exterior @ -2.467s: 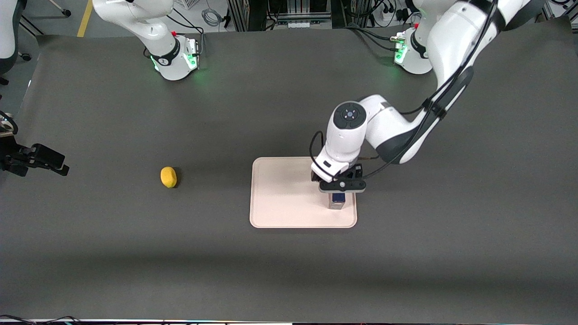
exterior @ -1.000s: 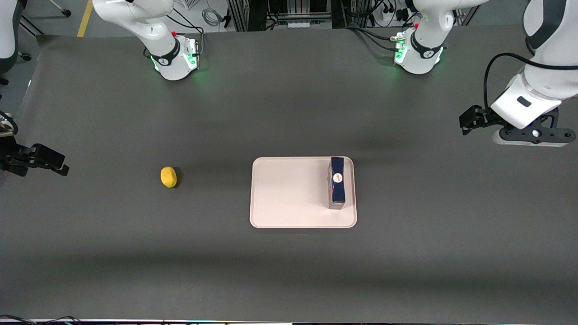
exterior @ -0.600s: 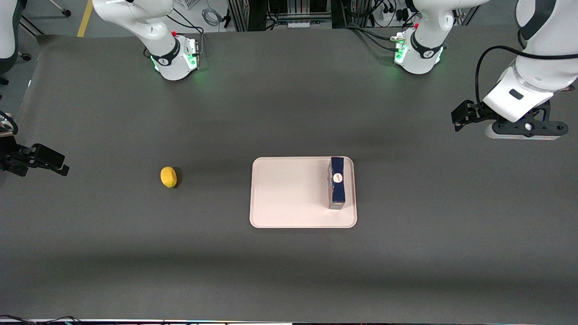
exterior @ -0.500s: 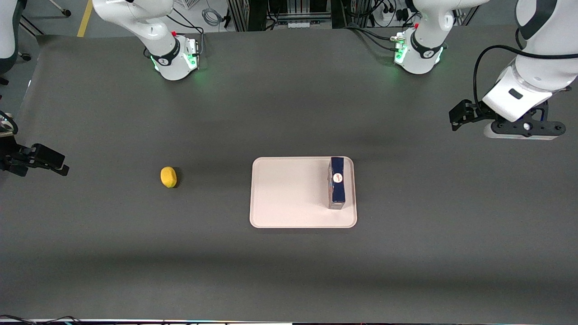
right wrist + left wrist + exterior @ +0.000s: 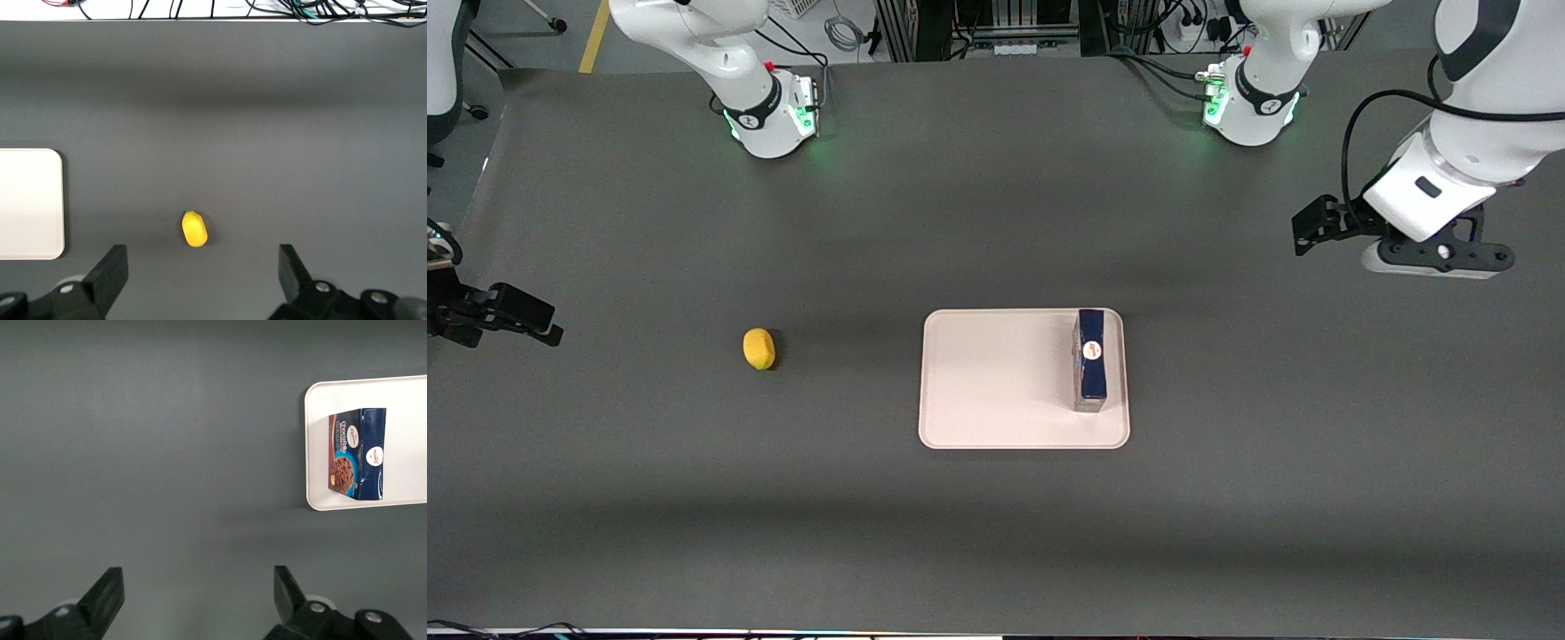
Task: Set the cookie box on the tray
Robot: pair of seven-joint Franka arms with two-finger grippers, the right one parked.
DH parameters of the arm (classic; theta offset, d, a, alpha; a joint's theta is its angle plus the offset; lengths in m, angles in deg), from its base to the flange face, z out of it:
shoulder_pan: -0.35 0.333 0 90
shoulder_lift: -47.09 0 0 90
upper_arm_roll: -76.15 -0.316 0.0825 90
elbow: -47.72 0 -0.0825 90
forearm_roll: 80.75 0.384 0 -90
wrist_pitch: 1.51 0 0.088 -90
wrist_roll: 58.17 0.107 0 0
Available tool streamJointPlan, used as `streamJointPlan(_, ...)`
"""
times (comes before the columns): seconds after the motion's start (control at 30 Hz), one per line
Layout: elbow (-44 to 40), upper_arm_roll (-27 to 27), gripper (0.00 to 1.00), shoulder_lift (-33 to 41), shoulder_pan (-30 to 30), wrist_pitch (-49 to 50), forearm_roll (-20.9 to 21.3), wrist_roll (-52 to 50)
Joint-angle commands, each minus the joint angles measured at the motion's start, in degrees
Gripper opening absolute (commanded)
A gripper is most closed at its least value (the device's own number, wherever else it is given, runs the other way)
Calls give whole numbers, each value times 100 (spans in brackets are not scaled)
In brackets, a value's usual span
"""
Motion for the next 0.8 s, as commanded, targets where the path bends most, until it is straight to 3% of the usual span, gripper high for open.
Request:
streamJointPlan(0.0,43,-66,100,30,33,5,-19,-11)
streamJointPlan(0.77,-63,-48,100,-269,-2,-277,8,-2)
